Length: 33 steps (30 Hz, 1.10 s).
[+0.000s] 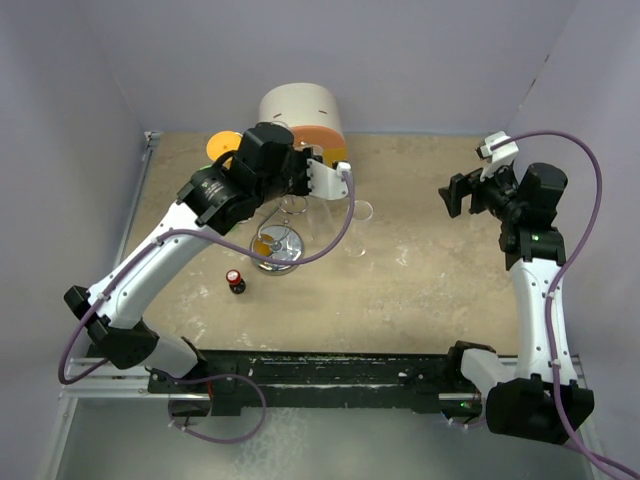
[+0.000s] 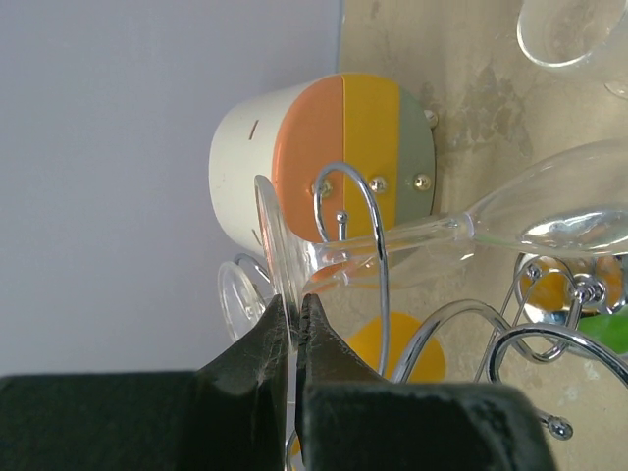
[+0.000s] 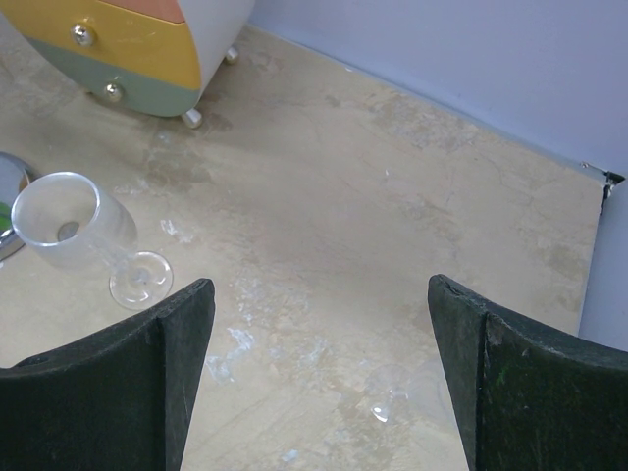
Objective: Place the wine glass upside down on the wine glass rack
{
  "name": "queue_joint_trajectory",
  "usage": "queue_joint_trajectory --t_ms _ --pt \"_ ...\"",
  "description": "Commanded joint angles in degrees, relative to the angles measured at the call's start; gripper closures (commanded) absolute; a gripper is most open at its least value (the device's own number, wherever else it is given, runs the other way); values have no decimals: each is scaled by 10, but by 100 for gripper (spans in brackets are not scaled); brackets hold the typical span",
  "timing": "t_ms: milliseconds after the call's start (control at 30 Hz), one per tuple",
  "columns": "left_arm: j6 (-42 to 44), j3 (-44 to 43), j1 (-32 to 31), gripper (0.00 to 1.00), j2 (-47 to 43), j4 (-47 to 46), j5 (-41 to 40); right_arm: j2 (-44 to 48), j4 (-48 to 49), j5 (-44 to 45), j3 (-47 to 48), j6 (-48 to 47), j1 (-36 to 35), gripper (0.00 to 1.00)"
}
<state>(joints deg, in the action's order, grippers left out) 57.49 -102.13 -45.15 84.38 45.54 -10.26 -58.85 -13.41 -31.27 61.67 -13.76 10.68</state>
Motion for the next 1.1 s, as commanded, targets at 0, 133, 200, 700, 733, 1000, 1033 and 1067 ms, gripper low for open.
queue_joint_trajectory --t_ms 0,133,200,700,733,1000,1033,1067 --pt "-22 -43 -5 100 2 -24 30 9 20 -17 -2 -9 5 8" --pt "-29 -50 -6 100 11 -29 36 10 20 -19 -2 -9 5 8" --pt "-30 -51 -6 100 15 -35 32 11 20 -19 -2 -9 5 8" --pt "-32 -51 -7 100 39 -61 -41 12 20 -24 -2 -8 8 8" --pt "-28 -51 -7 100 38 -60 -47 12 20 -25 -2 -8 8 8" --pt "-5 -45 -7 100 32 -53 -62 10 20 -28 -2 -8 9 8" --pt "-4 -44 -7 100 32 -52 -62 10 20 -28 -2 -8 9 8" --pt "-1 -42 -7 100 33 -52 -62 11 20 -28 -2 -8 9 8"
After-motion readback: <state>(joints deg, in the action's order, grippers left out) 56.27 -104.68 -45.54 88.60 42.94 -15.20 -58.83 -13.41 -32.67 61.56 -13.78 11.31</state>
